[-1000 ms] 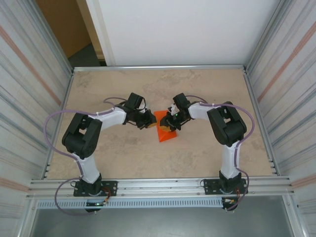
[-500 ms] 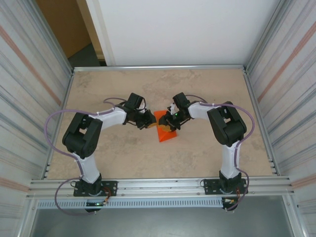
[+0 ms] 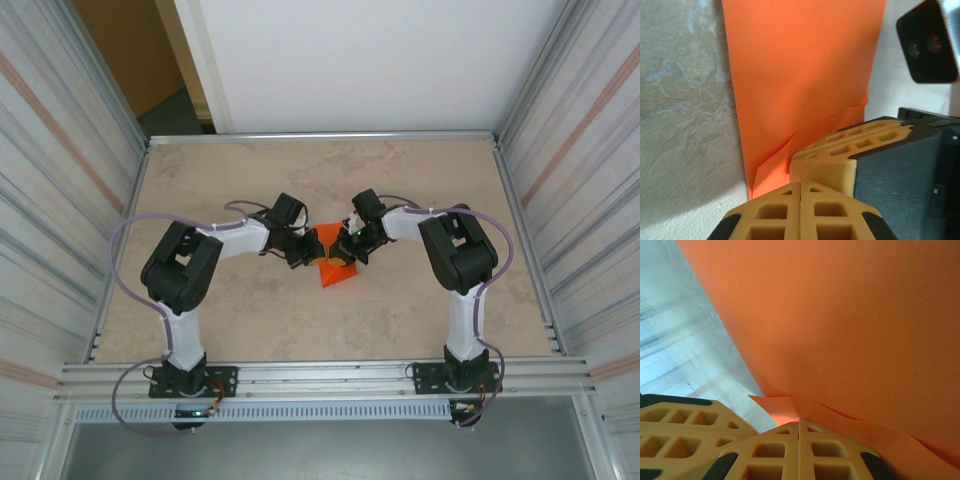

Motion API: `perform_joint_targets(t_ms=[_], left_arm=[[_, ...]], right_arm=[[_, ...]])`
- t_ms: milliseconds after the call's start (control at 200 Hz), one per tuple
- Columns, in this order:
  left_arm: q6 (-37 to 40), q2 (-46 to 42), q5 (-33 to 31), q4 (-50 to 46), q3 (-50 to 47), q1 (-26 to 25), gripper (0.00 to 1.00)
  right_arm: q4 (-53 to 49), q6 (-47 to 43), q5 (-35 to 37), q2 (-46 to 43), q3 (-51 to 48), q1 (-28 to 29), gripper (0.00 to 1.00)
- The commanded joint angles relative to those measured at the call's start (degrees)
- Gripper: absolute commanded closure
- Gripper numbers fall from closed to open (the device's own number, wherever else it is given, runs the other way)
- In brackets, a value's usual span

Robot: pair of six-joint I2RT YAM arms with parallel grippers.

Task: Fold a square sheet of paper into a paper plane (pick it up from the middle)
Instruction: Fold the triangle a second time at the center of the table.

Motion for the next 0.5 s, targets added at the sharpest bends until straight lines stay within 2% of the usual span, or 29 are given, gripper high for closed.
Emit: perform_joint_targets(t_ms=[0, 496], left_arm=[[1.8, 1.0, -1.5, -3.1, 2.4, -0.1, 1.00], [3.0, 4.7, -5.0, -8.3, 3.5, -0.4, 1.00]], right_arm=[[-3.7, -0.3, 3.7, 3.0, -1.5, -0.2, 0.96], [-1.0, -0.7, 2.2, -0.4, -1.5, -0.2, 0.97]])
